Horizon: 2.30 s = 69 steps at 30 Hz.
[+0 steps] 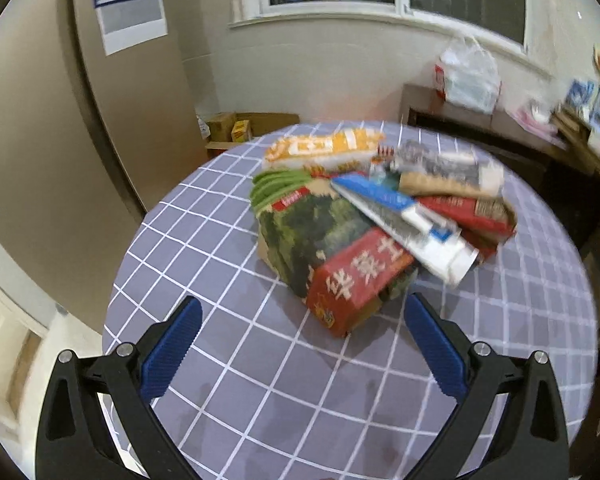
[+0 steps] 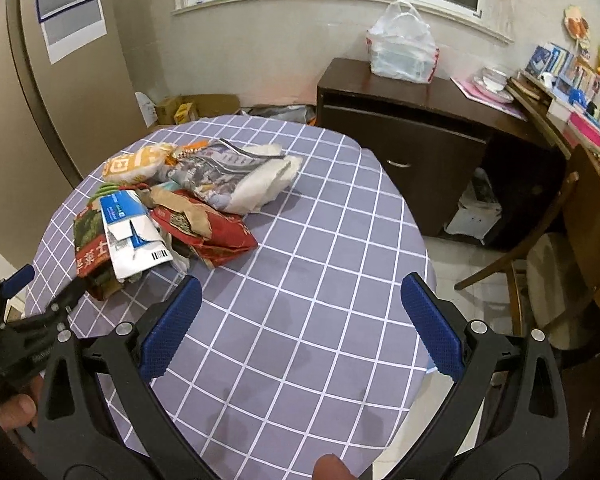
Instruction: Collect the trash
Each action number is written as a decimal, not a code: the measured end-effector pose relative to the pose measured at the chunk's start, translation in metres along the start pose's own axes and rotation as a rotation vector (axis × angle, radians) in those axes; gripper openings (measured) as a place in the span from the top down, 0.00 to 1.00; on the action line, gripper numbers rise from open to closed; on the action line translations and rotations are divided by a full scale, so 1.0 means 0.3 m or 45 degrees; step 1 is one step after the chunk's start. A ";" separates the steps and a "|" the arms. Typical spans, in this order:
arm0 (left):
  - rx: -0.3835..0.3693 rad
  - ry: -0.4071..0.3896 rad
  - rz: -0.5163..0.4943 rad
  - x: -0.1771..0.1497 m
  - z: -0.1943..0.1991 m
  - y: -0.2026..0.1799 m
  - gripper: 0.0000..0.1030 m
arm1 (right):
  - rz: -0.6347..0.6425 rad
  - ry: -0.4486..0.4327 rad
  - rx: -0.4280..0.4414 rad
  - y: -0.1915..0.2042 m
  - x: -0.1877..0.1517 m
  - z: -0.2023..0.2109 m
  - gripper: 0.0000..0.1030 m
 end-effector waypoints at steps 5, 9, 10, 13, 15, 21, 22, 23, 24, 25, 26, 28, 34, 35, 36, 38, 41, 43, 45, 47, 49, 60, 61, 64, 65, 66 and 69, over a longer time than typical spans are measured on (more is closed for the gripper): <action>0.096 0.028 -0.038 0.036 -0.087 -0.022 0.04 | 0.043 0.029 0.006 0.030 -0.002 -0.039 0.05; 0.136 0.037 -0.067 0.061 -0.137 -0.032 0.04 | 0.051 0.020 0.095 0.069 0.007 -0.051 0.05; 0.109 0.026 -0.062 0.062 -0.139 -0.028 0.07 | 0.068 0.017 0.128 0.088 0.009 -0.057 0.05; 0.038 0.036 -0.050 0.067 -0.159 -0.007 0.52 | 0.109 0.026 0.196 0.136 0.011 -0.087 0.05; -0.006 0.063 -0.035 0.064 -0.180 0.010 0.66 | 0.120 0.044 0.255 0.165 0.011 -0.122 0.05; -0.033 0.076 0.034 0.046 -0.183 0.058 0.86 | 0.211 0.086 0.371 0.257 -0.001 -0.244 0.05; -0.029 0.077 0.040 0.038 -0.183 0.066 0.87 | 0.221 0.088 0.384 0.269 -0.001 -0.261 0.06; -0.025 0.079 0.051 0.031 -0.185 0.079 0.87 | 0.239 0.079 0.402 0.288 0.003 -0.277 0.06; -0.025 0.081 0.059 0.025 -0.183 0.087 0.90 | 0.255 0.070 0.415 0.303 0.005 -0.284 0.06; -0.024 0.084 0.068 0.020 -0.185 0.098 0.92 | 0.277 0.067 0.416 0.323 0.008 -0.296 0.06; -0.026 0.086 0.082 0.016 -0.183 0.110 0.92 | 0.307 0.077 0.397 0.342 0.011 -0.317 0.06; -0.027 0.087 0.106 0.007 -0.178 0.132 0.93 | 0.344 0.076 0.373 0.360 0.020 -0.345 0.07; -0.003 0.095 0.151 -0.016 -0.162 0.190 0.93 | 0.353 0.143 0.383 0.348 0.036 -0.416 0.40; 0.000 0.098 0.158 -0.020 -0.158 0.196 0.93 | 0.349 0.144 0.392 0.340 0.034 -0.412 0.40; 0.000 0.100 0.165 -0.025 -0.156 0.200 0.93 | 0.333 0.145 0.414 0.331 0.030 -0.402 0.40; -0.002 0.098 0.174 -0.030 -0.146 0.205 0.93 | 0.290 0.154 0.468 0.312 0.022 -0.380 0.40; -0.007 0.092 0.183 -0.036 -0.129 0.207 0.93 | 0.254 0.161 0.500 0.291 0.000 -0.349 0.40; -0.004 0.088 0.187 -0.040 -0.118 0.208 0.93 | 0.204 0.158 0.549 0.267 -0.017 -0.311 0.40; -0.011 0.088 0.196 -0.048 -0.104 0.209 0.93 | 0.154 0.153 0.598 0.245 -0.026 -0.282 0.40; -0.012 0.070 0.200 -0.055 -0.086 0.206 0.93 | 0.099 0.148 0.661 0.218 -0.037 -0.249 0.40; -0.014 0.070 0.205 -0.063 -0.075 0.200 0.94 | 0.078 0.153 0.680 0.201 -0.048 -0.233 0.40; -0.008 -0.008 0.227 -0.044 0.003 0.177 0.95 | 0.052 0.101 0.757 0.160 -0.064 -0.131 0.40; -0.004 -0.018 0.236 -0.041 0.017 0.182 0.95 | 0.051 0.089 0.768 0.157 -0.060 -0.117 0.40; -0.008 -0.051 0.260 -0.020 0.072 0.191 0.95 | 0.056 0.028 0.805 0.152 -0.035 -0.046 0.40; -0.014 -0.064 0.261 -0.010 0.094 0.188 0.95 | 0.056 0.012 0.811 0.146 -0.030 -0.031 0.40; -0.017 -0.075 0.259 -0.002 0.111 0.184 0.95 | 0.059 -0.010 0.815 0.139 -0.024 -0.011 0.40; -0.059 -0.113 0.241 0.029 0.172 0.144 0.95 | 0.044 -0.088 0.802 0.097 0.003 0.053 0.40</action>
Point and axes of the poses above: each gripper's, at about its wrist camera, not at the fingertips, and z roughly against the way its jaws point, y to its left, x to its top, the point moved 1 cm from there along -z, roughly the way its jaws point, and after that the axes turned 15 degrees about x, right-handed, at the moved point
